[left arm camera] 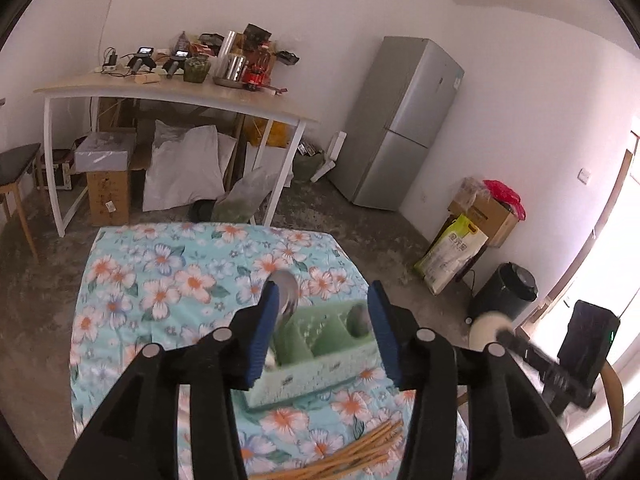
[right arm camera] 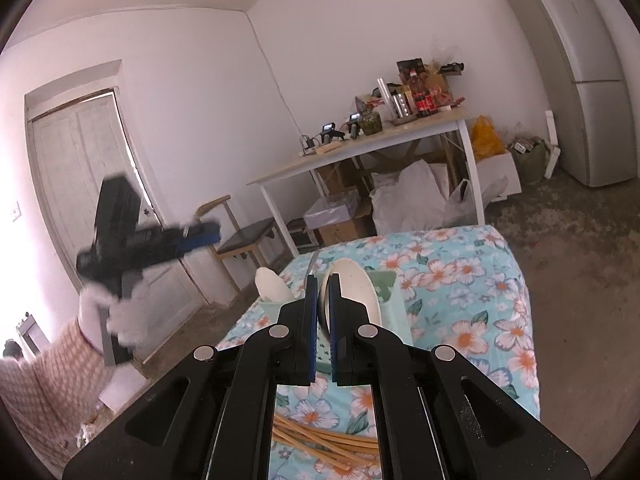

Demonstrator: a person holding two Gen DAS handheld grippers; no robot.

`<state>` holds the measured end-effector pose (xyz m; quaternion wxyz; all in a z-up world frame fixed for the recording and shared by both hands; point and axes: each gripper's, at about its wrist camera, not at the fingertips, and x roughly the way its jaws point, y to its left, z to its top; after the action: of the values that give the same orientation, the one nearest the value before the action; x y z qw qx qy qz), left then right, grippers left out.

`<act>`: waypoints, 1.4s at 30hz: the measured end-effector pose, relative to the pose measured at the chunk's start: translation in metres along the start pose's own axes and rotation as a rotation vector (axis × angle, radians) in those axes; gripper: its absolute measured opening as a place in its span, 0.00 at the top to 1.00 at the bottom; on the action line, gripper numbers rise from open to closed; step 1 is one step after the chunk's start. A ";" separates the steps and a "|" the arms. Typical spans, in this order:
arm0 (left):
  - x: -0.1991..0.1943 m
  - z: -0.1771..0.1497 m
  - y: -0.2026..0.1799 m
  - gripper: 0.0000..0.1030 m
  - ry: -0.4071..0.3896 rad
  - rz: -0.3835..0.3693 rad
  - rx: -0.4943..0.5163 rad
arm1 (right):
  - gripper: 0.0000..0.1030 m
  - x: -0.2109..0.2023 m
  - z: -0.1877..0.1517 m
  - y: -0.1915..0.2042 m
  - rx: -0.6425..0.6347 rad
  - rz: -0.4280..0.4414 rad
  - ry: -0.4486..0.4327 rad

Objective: Organize utensils
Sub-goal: 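Lower the spoon into the green holder and open the right tool, then bring both tools back over the pile of wooden chopsticks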

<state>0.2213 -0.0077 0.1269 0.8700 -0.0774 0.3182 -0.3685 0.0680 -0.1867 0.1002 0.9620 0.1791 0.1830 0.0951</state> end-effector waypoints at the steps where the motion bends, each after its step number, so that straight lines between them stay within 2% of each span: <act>1: -0.004 -0.010 0.002 0.53 -0.003 0.000 -0.007 | 0.97 0.000 0.004 0.001 0.002 0.006 -0.005; 5: -0.011 -0.053 0.010 0.49 0.000 0.005 -0.050 | 0.97 0.000 0.022 0.000 0.022 0.077 -0.038; 10: -0.003 -0.117 0.015 0.48 0.055 0.075 -0.060 | 0.97 0.012 0.052 -0.004 0.080 0.218 -0.066; 17: -0.001 -0.168 0.006 0.40 0.042 0.140 -0.007 | 0.97 0.045 0.089 -0.006 0.140 0.410 -0.103; 21: 0.006 -0.180 0.005 0.40 0.061 0.150 0.023 | 0.97 0.072 0.095 -0.010 0.166 0.465 -0.095; 29: 0.010 -0.199 0.004 0.39 0.078 0.144 0.027 | 0.97 0.128 0.064 -0.052 0.266 0.446 -0.013; 35: 0.013 -0.203 0.005 0.37 0.074 0.127 0.025 | 0.93 0.134 0.035 -0.074 0.347 0.383 0.060; 37: 0.012 -0.203 0.005 0.36 0.072 0.117 0.019 | 0.86 0.130 0.032 -0.074 0.349 0.372 0.071; 39: 0.011 -0.204 0.004 0.35 0.065 0.108 0.017 | 0.70 0.119 0.028 -0.072 0.337 0.345 0.070; 42: 0.013 -0.208 0.004 0.34 0.075 0.104 0.014 | 0.63 0.109 0.023 -0.070 0.329 0.315 0.062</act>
<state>0.1031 0.0068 -0.0442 0.8760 -0.0407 0.3515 -0.3278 0.1844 -0.2316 0.0589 0.8869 0.3571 0.1951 0.2186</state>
